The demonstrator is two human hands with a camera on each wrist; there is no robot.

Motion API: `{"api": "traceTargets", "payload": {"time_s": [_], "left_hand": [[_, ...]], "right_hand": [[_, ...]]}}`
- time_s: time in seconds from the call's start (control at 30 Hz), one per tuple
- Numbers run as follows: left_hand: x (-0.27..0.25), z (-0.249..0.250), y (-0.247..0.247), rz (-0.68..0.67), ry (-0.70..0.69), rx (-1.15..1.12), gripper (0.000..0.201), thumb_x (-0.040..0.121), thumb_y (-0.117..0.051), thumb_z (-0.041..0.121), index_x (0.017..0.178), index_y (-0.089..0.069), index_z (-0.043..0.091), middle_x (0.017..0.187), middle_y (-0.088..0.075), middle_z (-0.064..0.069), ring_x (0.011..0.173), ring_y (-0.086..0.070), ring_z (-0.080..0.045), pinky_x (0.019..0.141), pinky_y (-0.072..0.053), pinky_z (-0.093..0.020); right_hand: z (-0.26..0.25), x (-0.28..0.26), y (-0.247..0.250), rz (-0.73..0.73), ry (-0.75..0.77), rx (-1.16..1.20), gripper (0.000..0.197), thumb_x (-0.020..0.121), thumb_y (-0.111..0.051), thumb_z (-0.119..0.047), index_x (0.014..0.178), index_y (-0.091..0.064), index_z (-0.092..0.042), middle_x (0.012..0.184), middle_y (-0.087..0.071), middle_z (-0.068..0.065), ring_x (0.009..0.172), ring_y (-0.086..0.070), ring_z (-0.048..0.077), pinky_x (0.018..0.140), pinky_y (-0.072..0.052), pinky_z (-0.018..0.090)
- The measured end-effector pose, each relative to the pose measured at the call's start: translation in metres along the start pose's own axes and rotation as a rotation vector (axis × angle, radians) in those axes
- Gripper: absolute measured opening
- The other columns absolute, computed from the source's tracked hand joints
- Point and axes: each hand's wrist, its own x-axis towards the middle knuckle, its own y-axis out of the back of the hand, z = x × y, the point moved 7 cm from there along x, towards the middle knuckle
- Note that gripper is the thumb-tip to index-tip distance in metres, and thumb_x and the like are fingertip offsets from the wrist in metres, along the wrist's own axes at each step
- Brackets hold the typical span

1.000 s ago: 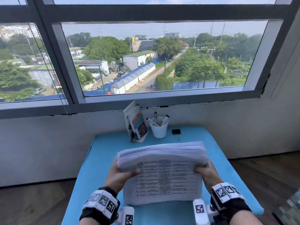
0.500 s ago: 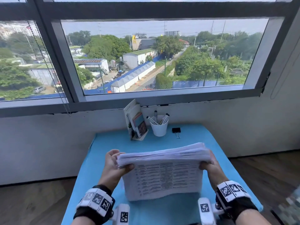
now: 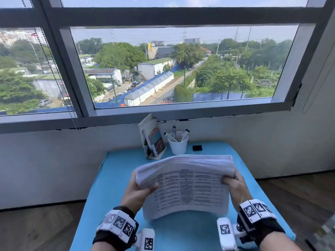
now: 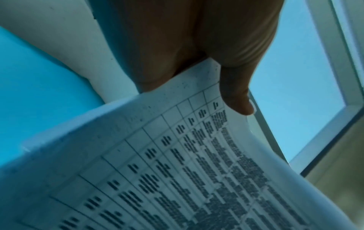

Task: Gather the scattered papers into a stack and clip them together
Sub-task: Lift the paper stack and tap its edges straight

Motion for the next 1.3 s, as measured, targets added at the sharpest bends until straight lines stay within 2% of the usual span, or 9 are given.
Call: {"api": "traceTargets", "payload": {"time_s": [0.1, 0.33, 0.47, 0.67, 0.83, 0.97, 1.1, 1.2, 1.3], "left_hand": [[0.001, 0.001, 0.012, 0.054, -0.041, 0.089, 0.083, 0.036, -0.087, 0.042, 0.105, -0.046, 0.018, 0.100, -0.058, 0.000, 0.088, -0.058, -0.014, 0.068, -0.049, -0.015], [0.003, 0.007, 0.002, 0.082, -0.070, 0.099, 0.067, 0.051, -0.081, 0.039, 0.099, -0.050, 0.004, 0.091, -0.061, -0.007, 0.086, -0.057, -0.021, 0.070, -0.051, -0.025], [0.005, 0.003, 0.016, 0.076, -0.060, 0.082, 0.101, 0.029, -0.090, 0.051, 0.111, -0.042, 0.014, 0.103, -0.056, -0.004, 0.088, -0.059, -0.012, 0.065, -0.050, -0.012], [0.007, 0.004, 0.004, 0.045, -0.032, 0.013, 0.065, 0.052, -0.088, 0.022, 0.100, -0.048, 0.006, 0.089, -0.062, -0.006, 0.083, -0.061, -0.016, 0.064, -0.053, -0.018], [0.007, -0.011, 0.015, 0.045, 0.036, -0.015, 0.108, 0.025, -0.093, 0.051, 0.114, -0.043, 0.014, 0.109, -0.060, -0.011, 0.094, -0.063, -0.019, 0.074, -0.053, -0.028], [0.004, -0.015, -0.006, 0.023, 0.044, -0.076, 0.090, 0.037, -0.095, 0.031, 0.109, -0.050, 0.001, 0.102, -0.065, -0.027, 0.079, -0.069, -0.019, 0.065, -0.057, -0.028], [0.005, 0.001, 0.002, 0.053, 0.003, -0.053, 0.098, 0.026, -0.093, 0.048, 0.104, -0.047, 0.010, 0.087, -0.066, -0.005, 0.076, -0.066, -0.012, 0.062, -0.054, -0.022], [-0.005, -0.023, -0.005, 0.062, 0.064, -0.017, 0.103, 0.026, -0.093, 0.050, 0.110, -0.048, 0.010, 0.098, -0.067, -0.013, 0.081, -0.068, -0.017, 0.063, -0.055, -0.024], [-0.011, -0.034, -0.007, 0.199, 0.072, -0.018, 0.057, 0.058, -0.087, 0.020, 0.103, -0.054, 0.007, 0.096, -0.068, -0.020, 0.083, -0.068, -0.031, 0.058, -0.057, -0.027]], "right_hand": [[0.000, -0.002, 0.005, -0.016, 0.009, -0.039, 0.051, 0.054, -0.049, -0.008, 0.105, -0.057, -0.011, 0.091, -0.060, 0.006, 0.085, -0.053, 0.018, 0.071, -0.040, 0.030], [-0.004, 0.000, -0.002, 0.032, 0.016, 0.010, 0.045, 0.054, -0.050, -0.006, 0.097, -0.061, -0.010, 0.084, -0.063, 0.008, 0.079, -0.057, 0.022, 0.068, -0.045, 0.033], [0.000, 0.001, 0.001, -0.037, 0.014, -0.057, 0.056, 0.053, -0.048, -0.007, 0.108, -0.053, -0.004, 0.089, -0.060, 0.005, 0.082, -0.055, 0.016, 0.067, -0.042, 0.030], [0.004, 0.002, 0.002, 0.055, -0.003, -0.047, 0.030, 0.057, -0.054, -0.004, 0.084, -0.063, -0.013, 0.068, -0.067, -0.003, 0.071, -0.058, 0.019, 0.064, -0.043, 0.031], [0.012, 0.005, 0.009, -0.025, -0.060, -0.086, 0.057, 0.053, -0.051, -0.010, 0.110, -0.054, -0.006, 0.092, -0.063, 0.010, 0.089, -0.058, 0.025, 0.070, -0.043, 0.034], [0.019, 0.006, 0.007, 0.012, -0.087, -0.076, 0.051, 0.055, -0.052, -0.010, 0.106, -0.054, -0.008, 0.088, -0.063, 0.014, 0.080, -0.060, 0.028, 0.068, -0.046, 0.037], [0.005, -0.001, 0.018, 0.034, -0.018, -0.011, 0.051, 0.054, -0.053, -0.009, 0.105, -0.053, -0.010, 0.084, -0.062, 0.007, 0.078, -0.057, 0.022, 0.063, -0.043, 0.033], [0.024, -0.011, 0.020, 0.020, -0.082, -0.060, 0.044, 0.057, -0.058, -0.014, 0.101, -0.059, -0.011, 0.086, -0.068, 0.009, 0.081, -0.063, 0.026, 0.062, -0.046, 0.032], [0.023, -0.013, 0.014, 0.040, -0.064, -0.048, 0.033, 0.067, -0.066, -0.004, 0.098, -0.057, -0.011, 0.089, -0.066, 0.013, 0.078, -0.063, 0.023, 0.063, -0.048, 0.030]]}}
